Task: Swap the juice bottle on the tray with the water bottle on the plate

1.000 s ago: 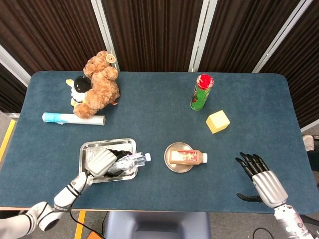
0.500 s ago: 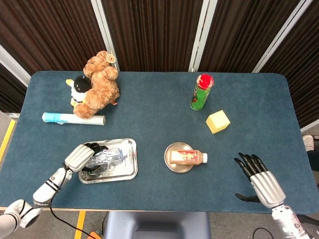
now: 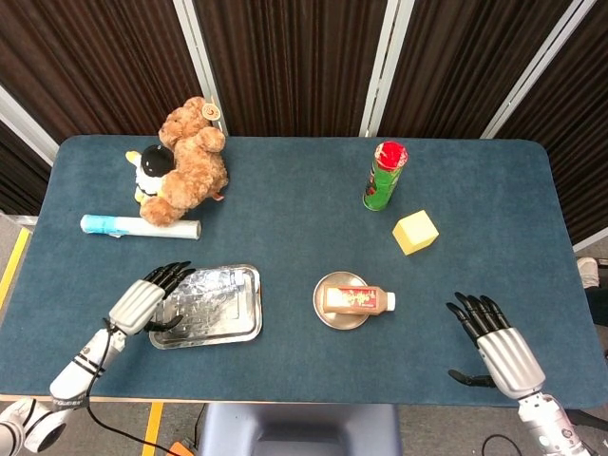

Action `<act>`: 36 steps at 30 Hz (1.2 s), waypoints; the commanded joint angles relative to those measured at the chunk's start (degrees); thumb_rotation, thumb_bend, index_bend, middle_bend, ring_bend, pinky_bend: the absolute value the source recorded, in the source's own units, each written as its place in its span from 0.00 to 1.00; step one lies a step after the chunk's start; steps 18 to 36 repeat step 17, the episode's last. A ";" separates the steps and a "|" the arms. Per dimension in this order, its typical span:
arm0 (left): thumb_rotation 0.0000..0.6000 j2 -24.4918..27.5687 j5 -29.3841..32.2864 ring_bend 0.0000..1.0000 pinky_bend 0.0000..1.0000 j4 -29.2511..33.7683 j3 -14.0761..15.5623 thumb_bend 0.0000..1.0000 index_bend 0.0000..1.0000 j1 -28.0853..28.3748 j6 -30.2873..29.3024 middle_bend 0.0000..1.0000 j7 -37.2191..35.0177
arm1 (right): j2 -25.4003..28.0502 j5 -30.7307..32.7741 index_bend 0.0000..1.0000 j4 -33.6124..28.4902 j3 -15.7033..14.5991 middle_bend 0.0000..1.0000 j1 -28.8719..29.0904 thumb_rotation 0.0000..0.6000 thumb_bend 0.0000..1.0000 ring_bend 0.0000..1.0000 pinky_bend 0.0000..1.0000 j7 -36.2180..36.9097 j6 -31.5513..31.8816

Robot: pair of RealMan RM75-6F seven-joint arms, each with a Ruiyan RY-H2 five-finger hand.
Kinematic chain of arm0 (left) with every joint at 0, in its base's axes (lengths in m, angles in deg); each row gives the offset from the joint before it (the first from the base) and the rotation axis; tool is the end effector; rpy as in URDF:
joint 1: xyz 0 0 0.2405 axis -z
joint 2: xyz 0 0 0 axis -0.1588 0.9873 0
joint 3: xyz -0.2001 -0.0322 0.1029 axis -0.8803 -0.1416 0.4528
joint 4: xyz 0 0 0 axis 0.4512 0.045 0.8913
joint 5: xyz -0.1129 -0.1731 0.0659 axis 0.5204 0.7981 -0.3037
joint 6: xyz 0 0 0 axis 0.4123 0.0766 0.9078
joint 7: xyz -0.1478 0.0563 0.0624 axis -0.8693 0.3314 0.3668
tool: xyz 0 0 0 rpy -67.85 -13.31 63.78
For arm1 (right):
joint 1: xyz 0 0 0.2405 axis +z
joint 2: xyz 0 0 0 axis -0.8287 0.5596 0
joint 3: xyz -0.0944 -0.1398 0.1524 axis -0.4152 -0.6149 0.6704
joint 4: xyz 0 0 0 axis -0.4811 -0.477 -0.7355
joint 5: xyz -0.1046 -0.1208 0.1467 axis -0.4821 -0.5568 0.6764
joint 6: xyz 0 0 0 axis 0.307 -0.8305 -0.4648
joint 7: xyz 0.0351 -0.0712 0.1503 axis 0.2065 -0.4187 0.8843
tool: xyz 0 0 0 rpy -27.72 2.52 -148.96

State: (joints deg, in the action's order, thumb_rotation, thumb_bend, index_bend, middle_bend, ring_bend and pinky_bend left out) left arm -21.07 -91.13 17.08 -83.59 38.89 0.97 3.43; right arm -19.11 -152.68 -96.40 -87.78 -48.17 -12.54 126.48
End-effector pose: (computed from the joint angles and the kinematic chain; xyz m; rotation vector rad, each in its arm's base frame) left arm -0.2508 0.3042 0.0199 -1.8941 -0.9924 -1.0920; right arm -0.2559 -0.1805 0.0869 1.7092 -0.8941 0.9500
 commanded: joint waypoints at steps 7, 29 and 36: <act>1.00 10.92 -1.26 0.00 0.03 22.72 3.08 0.39 0.00 -19.52 -26.78 0.00 22.16 | -1.72 -0.86 0.00 0.68 1.45 0.00 -3.87 1.00 0.18 0.00 0.00 -7.00 6.96; 1.00 11.40 -1.62 0.00 0.02 20.36 2.48 0.41 0.00 -22.60 -27.04 0.00 22.00 | -2.34 0.11 0.00 0.50 1.88 0.00 -4.94 1.00 0.18 0.00 0.00 -9.79 6.74; 1.00 11.40 -1.62 0.00 0.02 20.36 2.48 0.41 0.00 -22.60 -27.04 0.00 22.00 | -2.34 0.11 0.00 0.50 1.88 0.00 -4.94 1.00 0.18 0.00 0.00 -9.79 6.74</act>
